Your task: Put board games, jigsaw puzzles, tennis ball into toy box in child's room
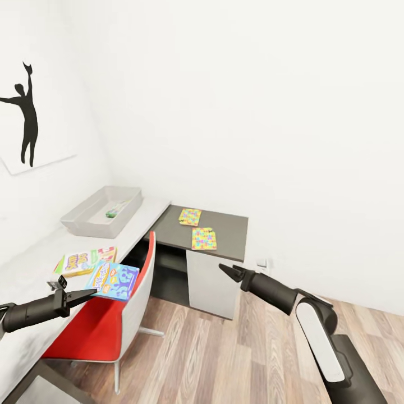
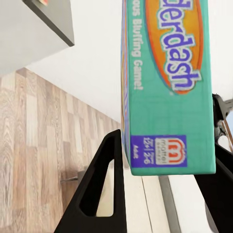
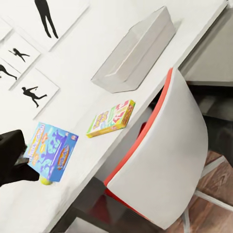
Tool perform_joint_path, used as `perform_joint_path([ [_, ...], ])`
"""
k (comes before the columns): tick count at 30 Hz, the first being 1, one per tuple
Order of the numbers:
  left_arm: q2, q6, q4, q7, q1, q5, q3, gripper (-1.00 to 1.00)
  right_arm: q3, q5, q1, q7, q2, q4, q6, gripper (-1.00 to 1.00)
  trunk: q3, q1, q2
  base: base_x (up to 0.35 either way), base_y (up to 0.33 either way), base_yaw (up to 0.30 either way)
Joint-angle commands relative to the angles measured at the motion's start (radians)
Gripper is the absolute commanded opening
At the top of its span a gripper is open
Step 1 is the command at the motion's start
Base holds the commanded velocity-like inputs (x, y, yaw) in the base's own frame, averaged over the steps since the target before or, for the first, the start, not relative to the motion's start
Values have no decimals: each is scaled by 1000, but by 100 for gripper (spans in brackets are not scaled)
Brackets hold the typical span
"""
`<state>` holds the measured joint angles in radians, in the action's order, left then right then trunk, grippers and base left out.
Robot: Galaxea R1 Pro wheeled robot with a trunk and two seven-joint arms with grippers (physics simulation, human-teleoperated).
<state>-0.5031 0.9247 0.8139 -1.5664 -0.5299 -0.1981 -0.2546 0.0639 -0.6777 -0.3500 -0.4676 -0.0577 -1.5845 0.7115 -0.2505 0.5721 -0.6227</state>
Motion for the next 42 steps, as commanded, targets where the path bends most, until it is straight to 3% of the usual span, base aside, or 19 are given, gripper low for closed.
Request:
perform_joint_path([
  [1,0,10,0,-4,-1,-1,0,-100,-8,-3,5,-12,0,0,5,100,-2,1,-1,161,0,2],
  [18,0,10,0,-4,-1,-1,0,-100,-22,-2,16,-36,0,4,-1,100,-2,1,-1,199,0,6],
  [42,1,8,1,-4,-1,-1,0,-100,-21,10,16,-30,2,6,-4,100,-2,1,-1,247,-152,273],
])
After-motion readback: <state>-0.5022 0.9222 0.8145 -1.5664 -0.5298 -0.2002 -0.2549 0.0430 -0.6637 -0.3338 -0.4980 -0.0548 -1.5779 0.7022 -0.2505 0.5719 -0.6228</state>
